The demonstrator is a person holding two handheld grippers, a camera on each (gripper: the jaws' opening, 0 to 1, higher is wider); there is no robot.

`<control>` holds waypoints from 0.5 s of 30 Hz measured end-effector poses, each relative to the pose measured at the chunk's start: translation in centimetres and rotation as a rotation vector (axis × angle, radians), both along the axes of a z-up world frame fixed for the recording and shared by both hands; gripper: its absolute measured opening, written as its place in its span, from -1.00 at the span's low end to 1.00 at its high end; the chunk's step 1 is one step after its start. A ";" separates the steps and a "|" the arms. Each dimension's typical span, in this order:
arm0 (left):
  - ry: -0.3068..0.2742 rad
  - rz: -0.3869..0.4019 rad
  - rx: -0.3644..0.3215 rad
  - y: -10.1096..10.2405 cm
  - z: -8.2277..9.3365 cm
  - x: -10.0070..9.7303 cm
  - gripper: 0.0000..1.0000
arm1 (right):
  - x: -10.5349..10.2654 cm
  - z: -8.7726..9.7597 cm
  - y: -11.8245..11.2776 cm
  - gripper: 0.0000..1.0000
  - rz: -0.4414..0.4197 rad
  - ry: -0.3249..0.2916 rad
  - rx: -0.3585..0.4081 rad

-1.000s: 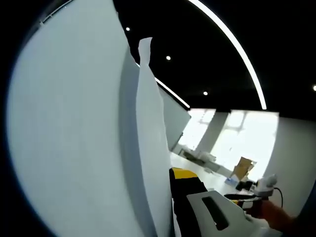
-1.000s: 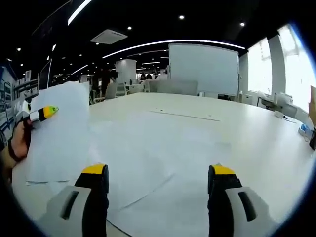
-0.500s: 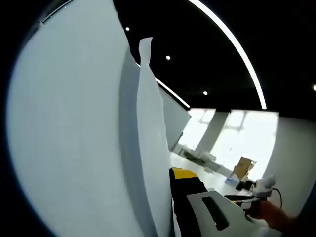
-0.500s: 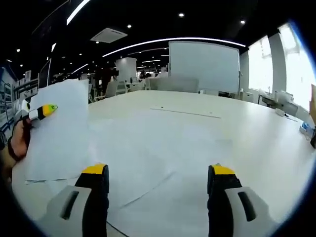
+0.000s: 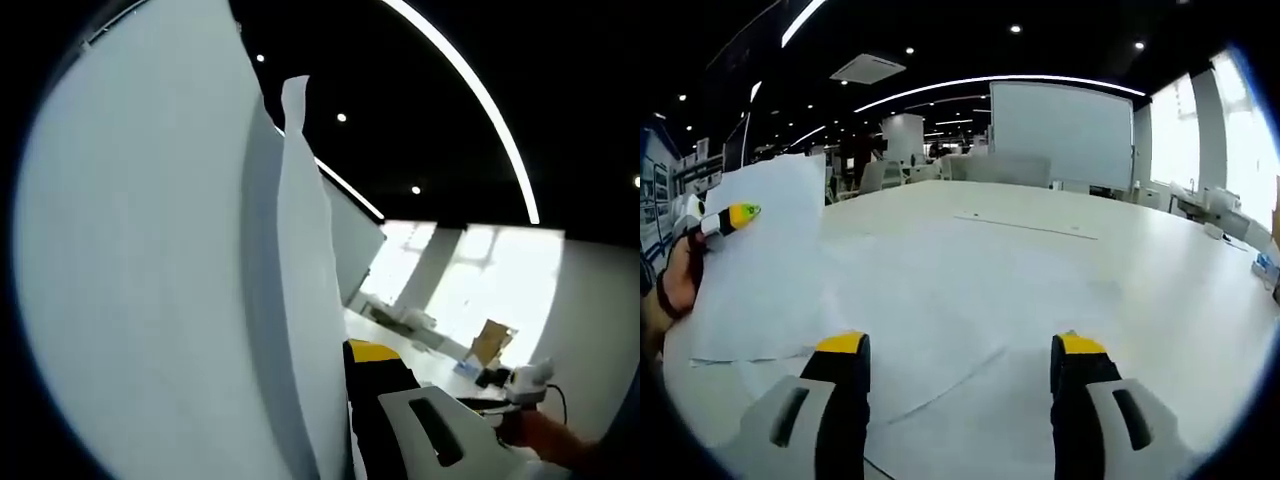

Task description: Organize the stack of printing papers by aligning and flattening the scattered papers on the table

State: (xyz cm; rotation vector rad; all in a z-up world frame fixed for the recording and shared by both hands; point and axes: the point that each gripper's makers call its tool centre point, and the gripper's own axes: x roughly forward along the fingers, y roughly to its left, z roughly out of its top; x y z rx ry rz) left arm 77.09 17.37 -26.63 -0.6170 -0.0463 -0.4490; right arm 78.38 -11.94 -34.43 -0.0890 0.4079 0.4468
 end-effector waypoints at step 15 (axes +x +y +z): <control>0.000 -0.003 -0.008 0.0 0.1 0.0 -0.88 | -0.4 -0.7 0.8 0.23 0.035 0.011 -0.038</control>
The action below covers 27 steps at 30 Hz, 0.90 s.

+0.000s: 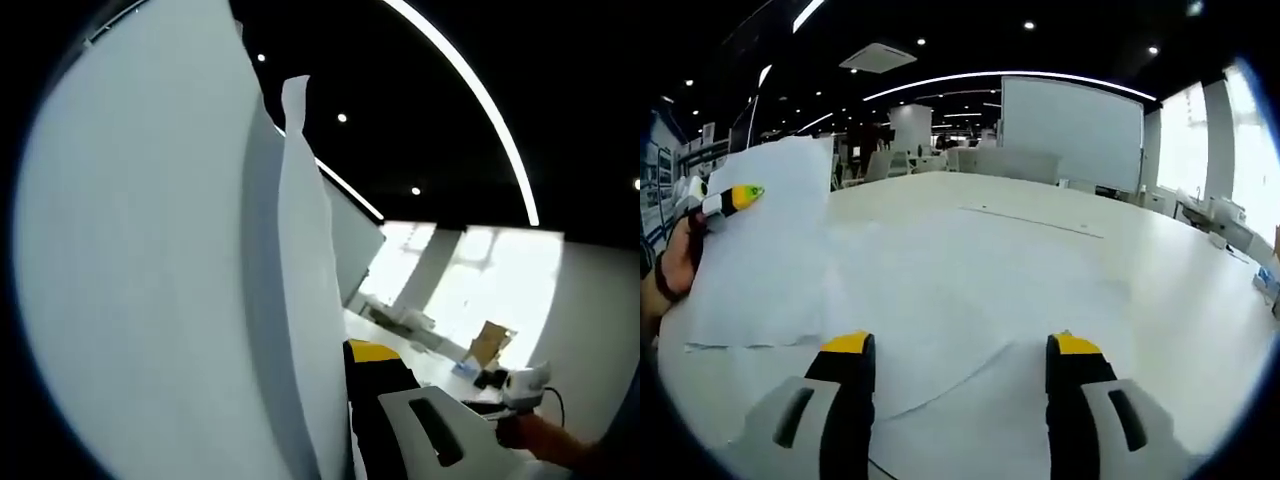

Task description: Organize the stack of printing papers by aligning and flattening the scattered papers on the table

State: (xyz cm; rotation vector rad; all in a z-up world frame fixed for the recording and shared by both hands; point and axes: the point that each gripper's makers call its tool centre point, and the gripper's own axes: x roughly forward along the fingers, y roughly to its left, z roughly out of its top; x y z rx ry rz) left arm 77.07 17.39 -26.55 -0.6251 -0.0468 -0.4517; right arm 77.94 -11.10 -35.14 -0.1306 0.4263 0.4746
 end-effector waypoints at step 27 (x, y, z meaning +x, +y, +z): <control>0.001 0.001 0.004 0.1 0.0 0.0 -0.88 | -0.9 0.1 1.8 -0.37 0.080 0.001 0.024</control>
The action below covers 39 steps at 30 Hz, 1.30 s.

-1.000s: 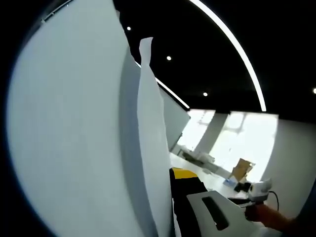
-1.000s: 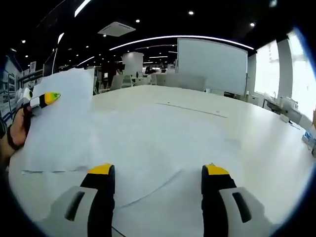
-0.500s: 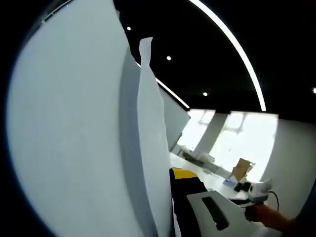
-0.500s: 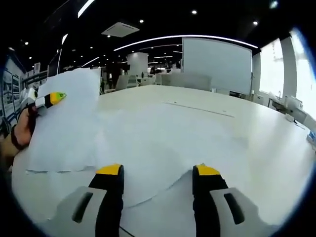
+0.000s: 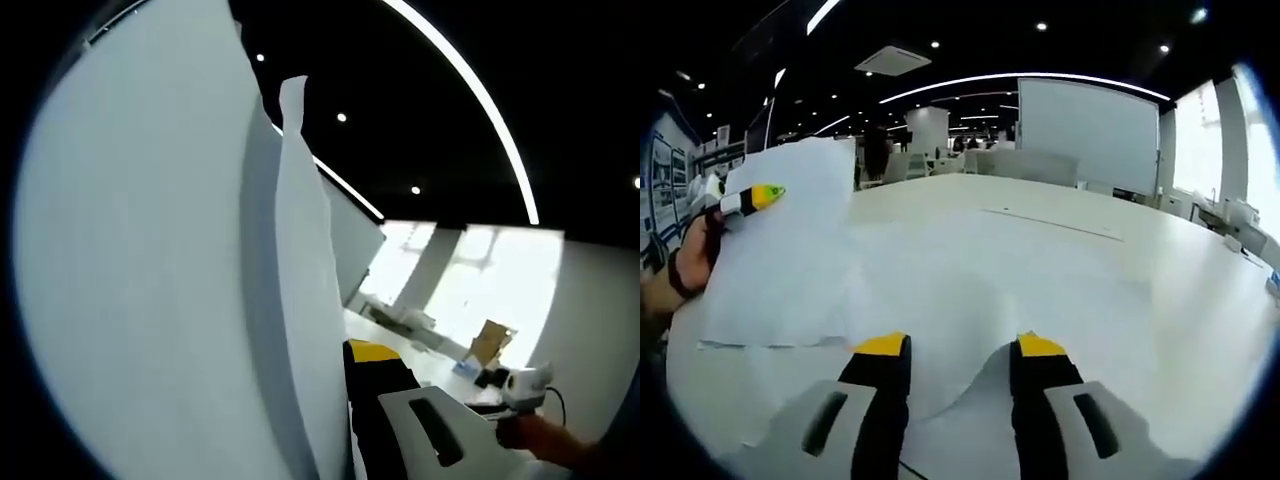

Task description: Organize the stack of printing papers by aligning and flattening the scattered papers on the table

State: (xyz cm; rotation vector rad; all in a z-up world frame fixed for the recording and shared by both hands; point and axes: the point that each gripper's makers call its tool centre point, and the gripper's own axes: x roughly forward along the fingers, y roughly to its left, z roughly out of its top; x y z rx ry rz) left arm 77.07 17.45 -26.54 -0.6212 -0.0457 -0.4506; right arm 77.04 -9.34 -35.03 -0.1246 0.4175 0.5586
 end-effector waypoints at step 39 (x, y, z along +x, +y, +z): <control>-0.001 0.004 0.001 0.0 0.0 0.0 -0.87 | 0.0 0.0 0.5 -0.98 0.031 -0.009 0.005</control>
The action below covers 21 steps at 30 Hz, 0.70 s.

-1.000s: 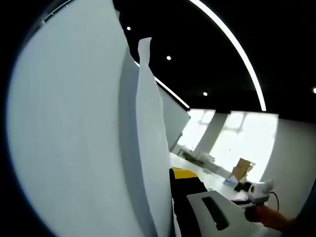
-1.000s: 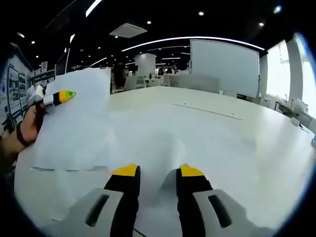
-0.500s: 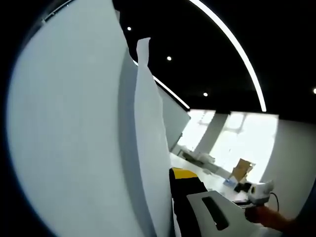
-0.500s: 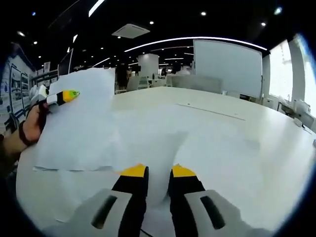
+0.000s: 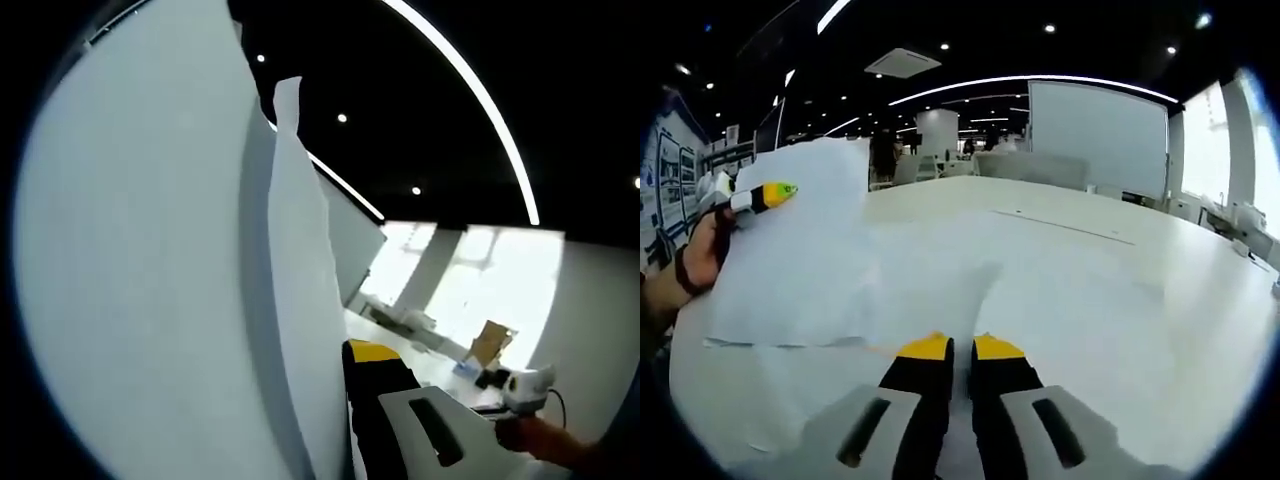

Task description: Organize the stack of printing papers by aligning and flattening the scattered papers on the table

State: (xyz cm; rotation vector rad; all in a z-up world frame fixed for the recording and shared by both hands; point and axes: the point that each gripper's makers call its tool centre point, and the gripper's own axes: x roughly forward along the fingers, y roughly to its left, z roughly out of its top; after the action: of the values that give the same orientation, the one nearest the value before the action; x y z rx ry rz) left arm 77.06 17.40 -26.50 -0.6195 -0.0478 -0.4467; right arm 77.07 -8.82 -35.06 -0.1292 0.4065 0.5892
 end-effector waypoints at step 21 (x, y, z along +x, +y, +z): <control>0.000 0.003 0.010 0.0 -0.1 0.0 -0.87 | 0.3 0.8 -0.1 -1.00 -0.002 -0.031 0.011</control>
State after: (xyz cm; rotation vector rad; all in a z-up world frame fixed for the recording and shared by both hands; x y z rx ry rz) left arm 77.06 17.44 -26.59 -0.6095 -0.0465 -0.4439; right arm 77.37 -8.96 -34.30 -0.1272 0.3730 0.5871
